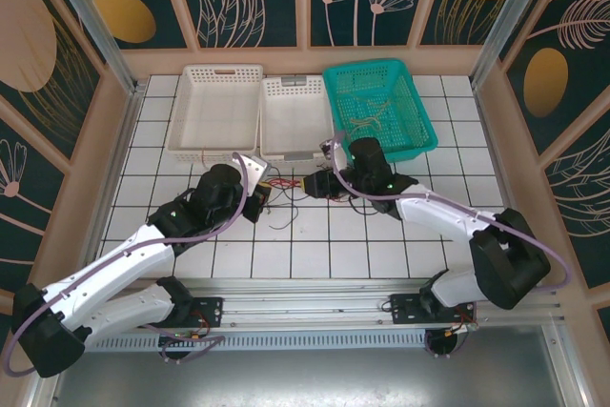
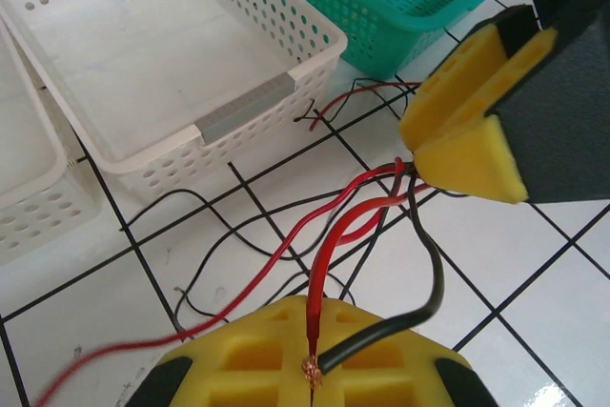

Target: Untangle the cables

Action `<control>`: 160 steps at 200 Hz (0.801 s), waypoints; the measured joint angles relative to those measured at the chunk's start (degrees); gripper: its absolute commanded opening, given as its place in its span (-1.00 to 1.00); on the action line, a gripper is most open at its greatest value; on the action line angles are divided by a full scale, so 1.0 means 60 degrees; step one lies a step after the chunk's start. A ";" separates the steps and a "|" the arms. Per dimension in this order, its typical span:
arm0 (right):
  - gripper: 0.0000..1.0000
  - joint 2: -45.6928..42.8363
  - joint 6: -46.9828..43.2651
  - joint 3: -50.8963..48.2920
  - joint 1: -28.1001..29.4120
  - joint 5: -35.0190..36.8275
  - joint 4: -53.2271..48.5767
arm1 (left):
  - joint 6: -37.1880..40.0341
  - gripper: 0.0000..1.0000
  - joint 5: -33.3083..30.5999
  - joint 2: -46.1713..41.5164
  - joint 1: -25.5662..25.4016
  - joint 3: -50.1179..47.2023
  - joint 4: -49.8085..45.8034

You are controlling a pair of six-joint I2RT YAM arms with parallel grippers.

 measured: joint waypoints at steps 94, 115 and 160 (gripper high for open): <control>-0.23 -0.0426 0.0000 -0.0849 0.0000 0.0004 0.0637 | 0.0000 -1.00 0.0018 0.0251 0.0000 0.0000 -0.0007; -0.25 -0.0408 -0.0004 -0.0849 0.0000 0.0084 0.0871 | 0.0000 -1.00 0.0025 0.0248 0.0000 0.0000 -0.0004; -0.26 -0.0058 -0.0007 -0.0849 0.0000 0.0186 0.1308 | 0.0000 -1.00 0.0029 0.0251 0.0000 0.0000 -0.0007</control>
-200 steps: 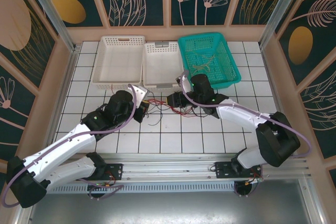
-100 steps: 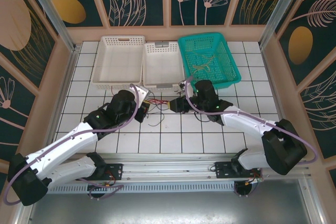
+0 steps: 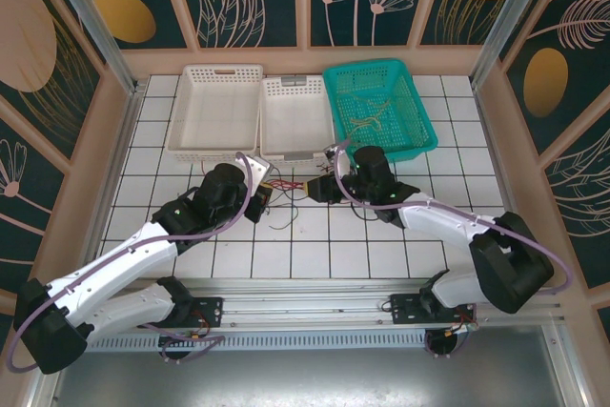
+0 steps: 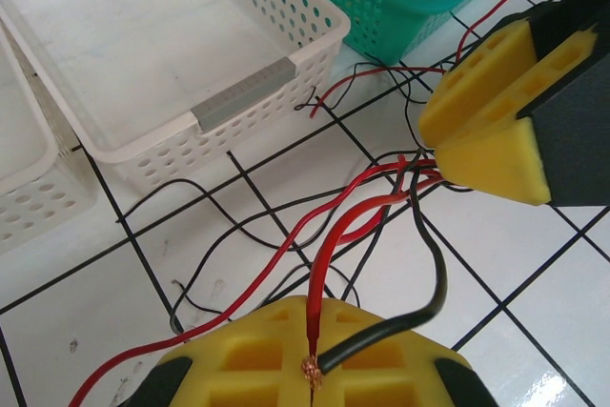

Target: Untangle the cables

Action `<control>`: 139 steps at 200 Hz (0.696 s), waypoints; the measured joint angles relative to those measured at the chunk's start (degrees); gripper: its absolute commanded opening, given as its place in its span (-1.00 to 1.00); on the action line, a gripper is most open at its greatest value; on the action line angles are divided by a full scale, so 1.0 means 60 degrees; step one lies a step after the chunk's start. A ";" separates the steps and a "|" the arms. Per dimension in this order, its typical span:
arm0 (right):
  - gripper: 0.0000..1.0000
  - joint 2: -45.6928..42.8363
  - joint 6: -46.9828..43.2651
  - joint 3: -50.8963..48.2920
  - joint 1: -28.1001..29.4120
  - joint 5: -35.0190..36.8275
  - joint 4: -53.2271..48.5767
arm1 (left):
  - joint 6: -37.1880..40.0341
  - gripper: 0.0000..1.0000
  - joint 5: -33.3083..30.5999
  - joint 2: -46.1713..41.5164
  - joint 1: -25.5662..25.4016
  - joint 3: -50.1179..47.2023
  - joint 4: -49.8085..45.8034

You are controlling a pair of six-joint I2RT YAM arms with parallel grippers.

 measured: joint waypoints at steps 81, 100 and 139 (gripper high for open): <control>-0.55 0.0353 0.0000 0.0000 0.0000 0.0025 0.0412 | 0.0004 -1.00 0.0036 0.0015 0.0000 0.0000 0.0000; -0.79 0.0437 -0.0007 0.0000 0.0000 0.0084 0.0532 | 0.0000 -1.00 0.0066 0.0025 0.0000 0.0000 0.0000; -1.00 0.0459 0.0029 0.0000 0.0000 0.0313 0.0579 | 0.0000 -1.00 0.0069 0.0025 0.0000 0.0000 0.0004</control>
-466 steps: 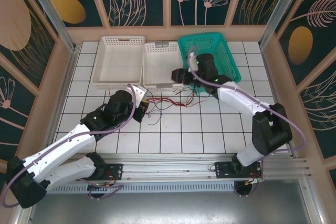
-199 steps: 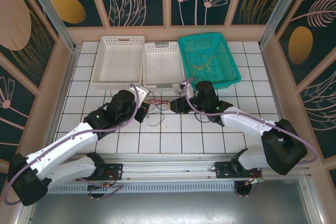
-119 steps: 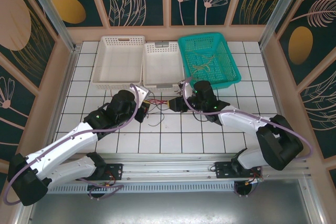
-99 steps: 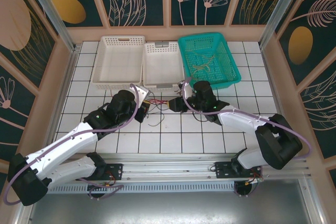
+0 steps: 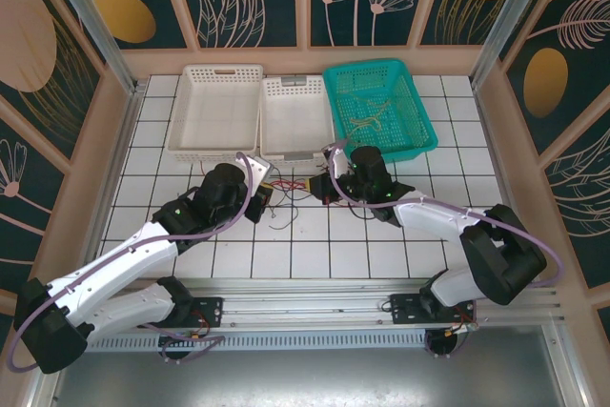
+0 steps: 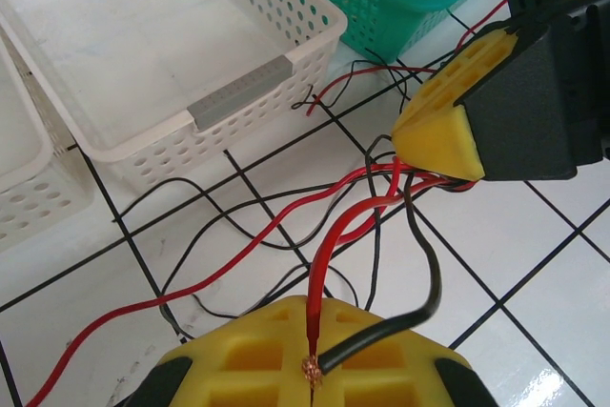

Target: Untangle the cables

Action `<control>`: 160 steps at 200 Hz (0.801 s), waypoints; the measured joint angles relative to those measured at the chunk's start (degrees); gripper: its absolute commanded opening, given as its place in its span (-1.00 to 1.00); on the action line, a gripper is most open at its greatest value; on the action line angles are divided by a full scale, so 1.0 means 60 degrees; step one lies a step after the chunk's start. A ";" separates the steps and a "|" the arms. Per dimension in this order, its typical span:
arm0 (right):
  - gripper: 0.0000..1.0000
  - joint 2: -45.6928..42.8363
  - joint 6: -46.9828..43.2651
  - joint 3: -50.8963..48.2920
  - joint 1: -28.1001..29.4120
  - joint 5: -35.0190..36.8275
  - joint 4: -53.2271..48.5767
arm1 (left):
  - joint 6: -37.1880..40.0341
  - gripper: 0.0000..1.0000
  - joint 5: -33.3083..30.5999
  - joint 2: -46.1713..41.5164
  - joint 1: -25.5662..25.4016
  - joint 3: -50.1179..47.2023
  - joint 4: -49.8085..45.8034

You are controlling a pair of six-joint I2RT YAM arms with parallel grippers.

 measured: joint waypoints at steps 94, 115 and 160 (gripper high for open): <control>-1.00 -0.2262 0.1173 -0.1377 -0.1592 0.1384 0.0004 | 0.0004 -1.00 0.0036 -0.0004 0.0000 0.0000 0.0000; -1.00 -0.3195 0.1581 -0.1643 -0.2353 0.1657 -0.0321 | 0.0000 -1.00 0.0040 -0.0004 0.0000 0.0000 0.0004; -1.00 -0.4940 0.2055 -0.1650 -0.3042 0.2178 -0.1282 | 0.0000 -1.00 0.0178 -0.0011 0.0000 0.0000 0.0051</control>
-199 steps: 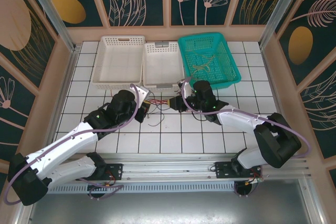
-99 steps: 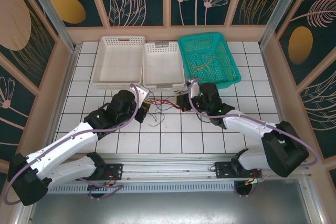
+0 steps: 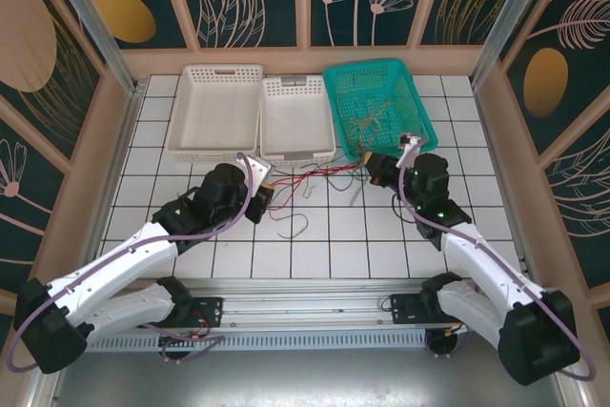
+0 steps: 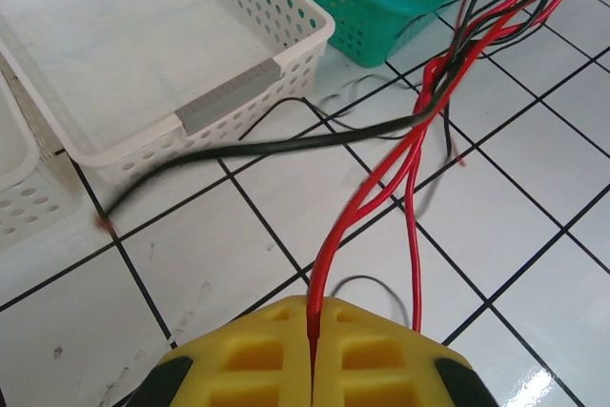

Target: Untangle the cables

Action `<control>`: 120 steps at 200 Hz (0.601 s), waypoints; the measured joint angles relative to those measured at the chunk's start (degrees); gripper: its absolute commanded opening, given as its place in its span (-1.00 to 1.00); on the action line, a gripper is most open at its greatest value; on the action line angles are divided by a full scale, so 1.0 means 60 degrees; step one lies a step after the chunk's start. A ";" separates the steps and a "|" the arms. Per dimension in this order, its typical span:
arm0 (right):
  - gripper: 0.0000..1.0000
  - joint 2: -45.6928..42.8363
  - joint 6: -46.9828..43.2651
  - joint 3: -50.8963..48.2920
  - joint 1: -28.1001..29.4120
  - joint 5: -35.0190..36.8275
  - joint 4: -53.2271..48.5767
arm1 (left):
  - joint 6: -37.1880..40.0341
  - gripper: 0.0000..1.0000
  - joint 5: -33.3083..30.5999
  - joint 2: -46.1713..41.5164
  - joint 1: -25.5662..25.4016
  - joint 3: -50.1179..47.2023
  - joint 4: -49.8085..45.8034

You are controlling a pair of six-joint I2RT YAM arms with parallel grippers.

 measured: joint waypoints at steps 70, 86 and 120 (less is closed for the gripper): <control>-1.00 -0.1971 0.0237 0.1162 -0.2204 0.1253 -0.2532 | 0.0000 -1.00 -0.0044 0.0000 -0.0007 0.0011 0.0011; -1.00 -0.2113 0.0335 0.1311 -0.2543 0.1490 -0.2991 | 0.0000 -1.00 -0.0124 -0.0004 -0.0007 0.0011 0.0007; -1.00 -0.2572 0.0714 0.1461 -0.2798 0.2058 -0.3803 | 0.0004 -1.00 -0.0346 -0.0025 -0.0011 0.0025 0.0011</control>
